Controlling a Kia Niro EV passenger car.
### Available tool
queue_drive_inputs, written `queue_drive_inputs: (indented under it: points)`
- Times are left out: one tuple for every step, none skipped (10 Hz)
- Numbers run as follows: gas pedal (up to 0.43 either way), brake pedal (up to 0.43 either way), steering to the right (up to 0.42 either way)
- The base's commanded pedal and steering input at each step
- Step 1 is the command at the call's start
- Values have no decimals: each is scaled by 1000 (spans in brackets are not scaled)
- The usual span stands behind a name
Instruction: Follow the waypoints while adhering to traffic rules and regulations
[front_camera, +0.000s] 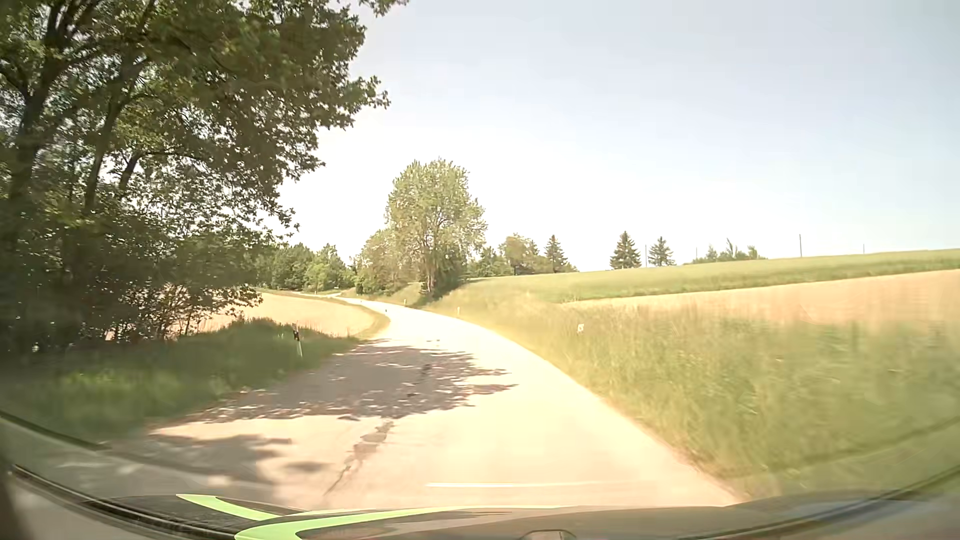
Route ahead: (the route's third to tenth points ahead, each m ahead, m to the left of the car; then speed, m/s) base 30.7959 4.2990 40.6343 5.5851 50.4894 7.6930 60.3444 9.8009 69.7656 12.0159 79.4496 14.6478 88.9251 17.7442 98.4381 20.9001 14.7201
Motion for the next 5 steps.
queue_drive_inputs:
  points:
    - [157,0,-22]
    - [177,0,-22]
    - [177,0,-22]
    - [177,0,-22]
    - [177,0,-22]
